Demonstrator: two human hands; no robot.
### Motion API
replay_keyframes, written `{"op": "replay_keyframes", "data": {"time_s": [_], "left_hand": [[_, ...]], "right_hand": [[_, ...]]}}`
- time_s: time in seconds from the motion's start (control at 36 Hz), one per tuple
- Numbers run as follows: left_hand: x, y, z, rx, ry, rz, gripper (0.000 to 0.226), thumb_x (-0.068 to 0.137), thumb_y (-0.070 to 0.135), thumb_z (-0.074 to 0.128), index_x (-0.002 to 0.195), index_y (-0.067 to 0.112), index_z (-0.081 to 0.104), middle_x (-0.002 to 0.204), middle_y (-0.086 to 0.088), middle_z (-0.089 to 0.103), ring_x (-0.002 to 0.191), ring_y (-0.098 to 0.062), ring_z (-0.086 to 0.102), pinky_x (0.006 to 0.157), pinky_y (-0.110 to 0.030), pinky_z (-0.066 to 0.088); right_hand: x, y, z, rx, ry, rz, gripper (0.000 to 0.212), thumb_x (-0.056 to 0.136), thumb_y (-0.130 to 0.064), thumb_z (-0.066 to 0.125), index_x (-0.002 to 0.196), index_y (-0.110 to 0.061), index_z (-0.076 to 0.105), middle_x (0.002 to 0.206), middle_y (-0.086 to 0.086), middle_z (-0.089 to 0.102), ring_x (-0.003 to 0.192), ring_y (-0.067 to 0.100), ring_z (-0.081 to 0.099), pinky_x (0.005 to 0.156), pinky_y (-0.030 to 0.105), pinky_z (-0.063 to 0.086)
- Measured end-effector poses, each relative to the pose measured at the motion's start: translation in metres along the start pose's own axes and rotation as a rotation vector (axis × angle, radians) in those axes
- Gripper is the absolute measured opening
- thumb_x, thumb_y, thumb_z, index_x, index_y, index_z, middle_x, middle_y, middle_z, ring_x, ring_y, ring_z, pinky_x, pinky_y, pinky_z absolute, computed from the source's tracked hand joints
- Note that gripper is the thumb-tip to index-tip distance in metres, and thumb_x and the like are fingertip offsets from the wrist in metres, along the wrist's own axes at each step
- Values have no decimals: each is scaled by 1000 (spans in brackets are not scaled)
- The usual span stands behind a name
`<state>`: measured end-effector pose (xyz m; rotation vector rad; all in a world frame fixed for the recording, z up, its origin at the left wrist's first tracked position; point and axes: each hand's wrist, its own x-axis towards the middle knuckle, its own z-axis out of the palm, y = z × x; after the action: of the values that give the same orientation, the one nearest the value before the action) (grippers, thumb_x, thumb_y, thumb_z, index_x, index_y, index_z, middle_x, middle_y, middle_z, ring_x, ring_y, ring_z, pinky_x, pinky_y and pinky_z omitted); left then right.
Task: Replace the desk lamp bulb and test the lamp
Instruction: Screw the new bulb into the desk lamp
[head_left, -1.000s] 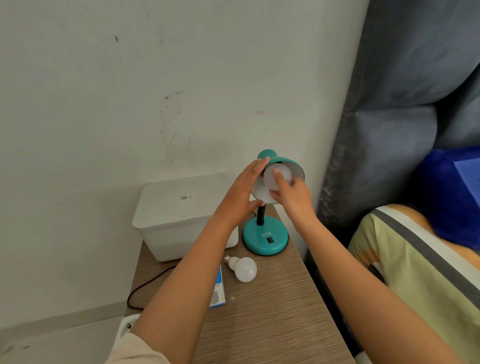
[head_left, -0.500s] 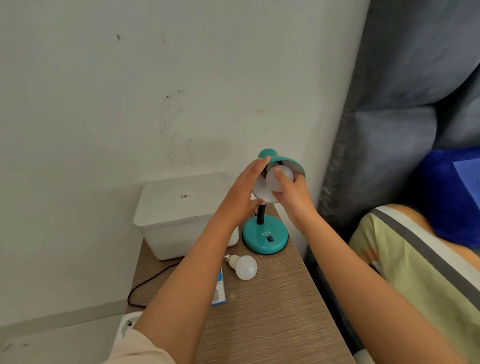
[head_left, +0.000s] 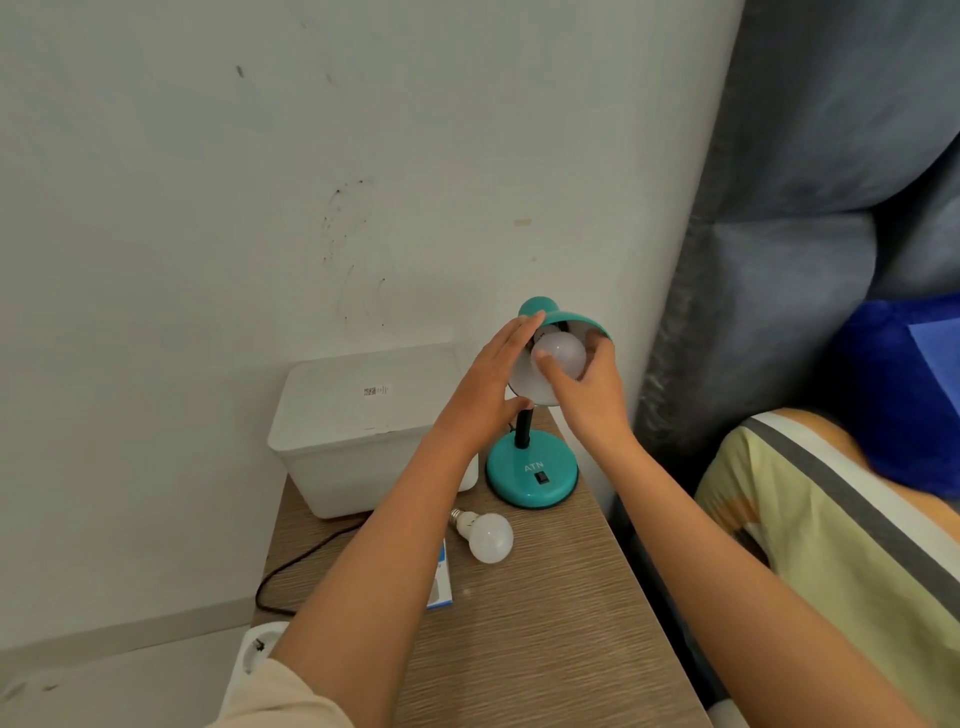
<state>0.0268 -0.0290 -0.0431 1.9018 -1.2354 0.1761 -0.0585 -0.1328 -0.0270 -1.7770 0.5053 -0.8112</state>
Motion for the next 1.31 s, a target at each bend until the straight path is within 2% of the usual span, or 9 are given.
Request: {"op": "replay_keyframes", "data": {"time_s": [0.11, 0.22, 0.36, 0.53, 0.86, 1.0, 1.11, 1.25, 1.31], "left_hand": [[0, -1, 1, -8, 9, 2, 99, 73, 1, 75, 145, 38, 19, 153, 5, 26, 139, -12, 28, 110, -20, 24], [0, -1, 1, -6, 1, 2, 99, 73, 0, 75, 146, 36, 19, 154, 5, 25, 140, -12, 26, 113, -24, 24], [0, -2, 0, 4, 5, 17, 98, 73, 0, 75, 147, 33, 19, 154, 3, 26, 140, -12, 27, 111, -19, 23], [0, -2, -1, -11, 20, 9, 101, 73, 0, 76, 145, 39, 17, 154, 2, 26, 140, -13, 28, 111, -22, 23], [0, -3, 1, 2, 6, 15, 98, 74, 1, 75, 147, 33, 19, 154, 2, 26, 141, -14, 26, 113, -27, 25], [-1, -4, 2, -5, 17, 4, 100, 74, 1, 74, 144, 41, 15, 154, 2, 25, 140, -13, 26, 111, -22, 24], [0, -3, 3, 13, 9, 9, 100, 74, 1, 75, 146, 37, 17, 154, 3, 26, 140, -14, 27, 112, -25, 25], [0, -3, 3, 3, 26, 17, 102, 73, -1, 74, 143, 44, 14, 153, 2, 26, 139, -13, 27, 110, -20, 23], [0, -4, 3, 13, 25, 24, 101, 73, 0, 75, 145, 40, 16, 153, 2, 27, 140, -14, 28, 111, -22, 24]], "right_hand": [[1, 2, -1, -57, -28, 7, 54, 85, -37, 61, 128, -12, 41, 117, 0, 53, 104, 17, 55, 86, 29, 49], [2, 2, 1, -71, 21, -31, 60, 83, -34, 64, 132, -12, 39, 125, -1, 50, 114, 15, 50, 97, 33, 46], [4, 6, 2, 18, -25, 81, 51, 83, -43, 61, 122, -11, 47, 116, 5, 57, 96, 15, 60, 89, 35, 53], [-1, 3, 5, -51, 12, -64, 59, 82, -29, 67, 131, -15, 39, 120, -3, 49, 107, 13, 51, 85, 23, 46], [1, 5, 4, -63, 45, -34, 59, 85, -39, 61, 131, -10, 39, 120, 0, 51, 109, 15, 53, 91, 30, 49], [1, 6, 3, -64, 7, -19, 53, 88, -38, 58, 128, -8, 41, 116, 0, 53, 97, 15, 60, 76, 22, 51], [1, 3, 2, -20, 35, 11, 60, 85, -41, 61, 131, -10, 40, 126, 2, 53, 105, 15, 56, 91, 30, 49], [4, 8, 1, -35, 13, 31, 56, 84, -44, 60, 126, -9, 46, 117, 2, 58, 99, 15, 59, 78, 24, 50], [4, 7, 1, 4, 11, 49, 59, 84, -45, 60, 128, -10, 45, 119, 2, 57, 105, 16, 59, 87, 30, 52]]}}
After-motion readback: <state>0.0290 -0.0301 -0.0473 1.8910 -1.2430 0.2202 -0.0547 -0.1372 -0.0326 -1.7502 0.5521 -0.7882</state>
